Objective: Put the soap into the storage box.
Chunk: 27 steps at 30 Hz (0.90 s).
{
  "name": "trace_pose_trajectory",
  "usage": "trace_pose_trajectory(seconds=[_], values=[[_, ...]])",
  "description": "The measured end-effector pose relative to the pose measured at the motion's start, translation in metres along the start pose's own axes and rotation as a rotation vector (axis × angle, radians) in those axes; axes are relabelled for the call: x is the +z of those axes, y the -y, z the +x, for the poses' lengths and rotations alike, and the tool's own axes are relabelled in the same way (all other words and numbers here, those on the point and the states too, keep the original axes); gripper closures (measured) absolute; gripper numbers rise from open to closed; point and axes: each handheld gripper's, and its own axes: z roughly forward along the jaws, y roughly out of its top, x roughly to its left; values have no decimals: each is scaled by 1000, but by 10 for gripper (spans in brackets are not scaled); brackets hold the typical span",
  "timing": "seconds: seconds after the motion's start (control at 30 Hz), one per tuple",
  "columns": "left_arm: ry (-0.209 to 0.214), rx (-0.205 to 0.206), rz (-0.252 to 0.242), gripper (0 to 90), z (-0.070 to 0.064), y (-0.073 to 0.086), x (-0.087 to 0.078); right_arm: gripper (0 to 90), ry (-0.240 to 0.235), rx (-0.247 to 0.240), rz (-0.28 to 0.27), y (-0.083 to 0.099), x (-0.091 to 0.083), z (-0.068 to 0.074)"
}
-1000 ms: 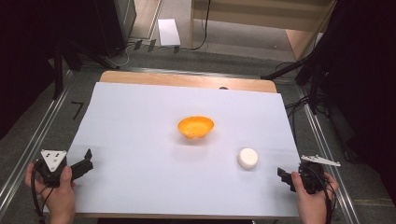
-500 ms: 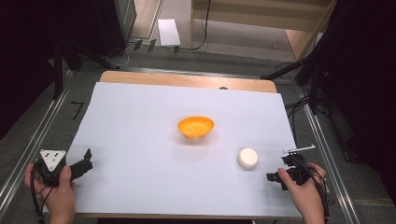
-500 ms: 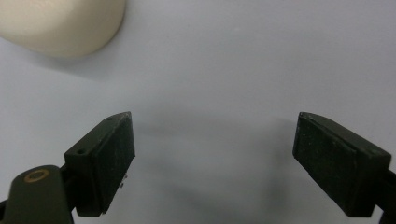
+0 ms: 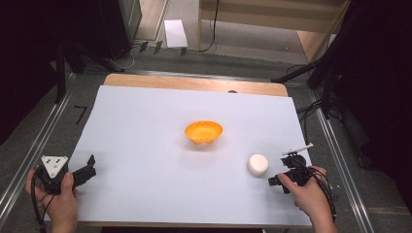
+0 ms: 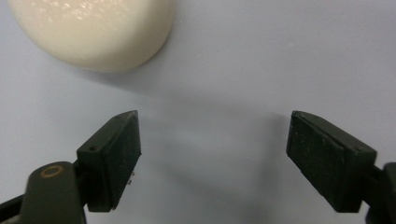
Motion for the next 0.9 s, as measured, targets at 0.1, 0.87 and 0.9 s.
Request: trace_pose_trajectory(seconds=[0.1,0.87,0.9], values=[[0,-4,-1,36,0,0,0,177,-9,-3,13,-4,1,5],[-5,6,5,43,-1,0,1,249,-38,-24,20,-38,9,44],[-4,6,6,43,-1,0,1,258,-46,-22,11,-39,8,45]])
